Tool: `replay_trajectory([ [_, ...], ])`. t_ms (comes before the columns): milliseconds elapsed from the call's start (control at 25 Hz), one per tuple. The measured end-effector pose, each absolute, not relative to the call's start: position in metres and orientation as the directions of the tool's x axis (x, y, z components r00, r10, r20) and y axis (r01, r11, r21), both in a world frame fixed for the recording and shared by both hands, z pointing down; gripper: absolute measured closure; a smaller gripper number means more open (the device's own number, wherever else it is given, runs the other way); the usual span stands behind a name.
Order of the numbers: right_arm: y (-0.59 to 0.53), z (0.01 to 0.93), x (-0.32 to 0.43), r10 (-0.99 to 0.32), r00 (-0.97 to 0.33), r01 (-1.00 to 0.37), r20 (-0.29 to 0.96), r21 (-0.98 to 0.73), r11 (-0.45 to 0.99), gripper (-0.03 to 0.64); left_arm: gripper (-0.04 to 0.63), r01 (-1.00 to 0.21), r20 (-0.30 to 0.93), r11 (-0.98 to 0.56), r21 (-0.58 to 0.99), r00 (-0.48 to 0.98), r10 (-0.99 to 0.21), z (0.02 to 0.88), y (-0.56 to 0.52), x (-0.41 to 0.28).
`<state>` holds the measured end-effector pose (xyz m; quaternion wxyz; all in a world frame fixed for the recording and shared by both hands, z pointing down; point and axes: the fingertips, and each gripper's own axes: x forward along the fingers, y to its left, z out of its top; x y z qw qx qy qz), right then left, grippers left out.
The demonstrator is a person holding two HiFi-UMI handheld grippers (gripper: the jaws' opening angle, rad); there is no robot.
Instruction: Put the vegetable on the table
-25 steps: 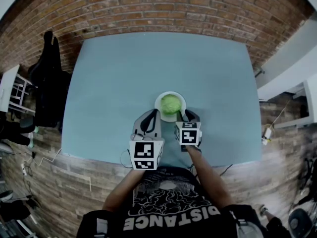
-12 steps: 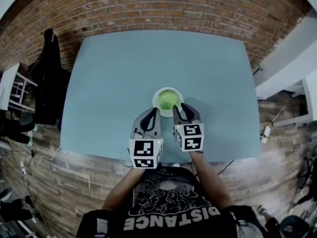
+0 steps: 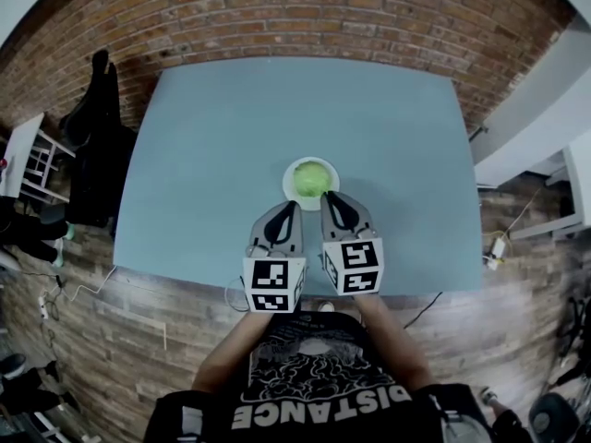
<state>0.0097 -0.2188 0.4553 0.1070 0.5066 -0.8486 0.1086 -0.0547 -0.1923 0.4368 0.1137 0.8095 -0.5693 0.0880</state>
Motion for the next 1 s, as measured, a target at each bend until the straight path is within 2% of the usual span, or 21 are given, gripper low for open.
replay_trajectory([
  [280,-0.199,0.442,0.012,-0.831,-0.491,-0.869,0.261,-0.073,0.490,0.607,0.595,-0.940,0.268,-0.335,0.069,0.341,-0.901,0.433,-0.181,-0.043],
  [1000,-0.170,0.422,0.022,-0.815,-0.534,-0.844,0.224,-0.085,0.530,0.609,0.595,-0.936,0.258,-0.346,0.071,0.352,-0.900,0.431,-0.170,-0.023],
])
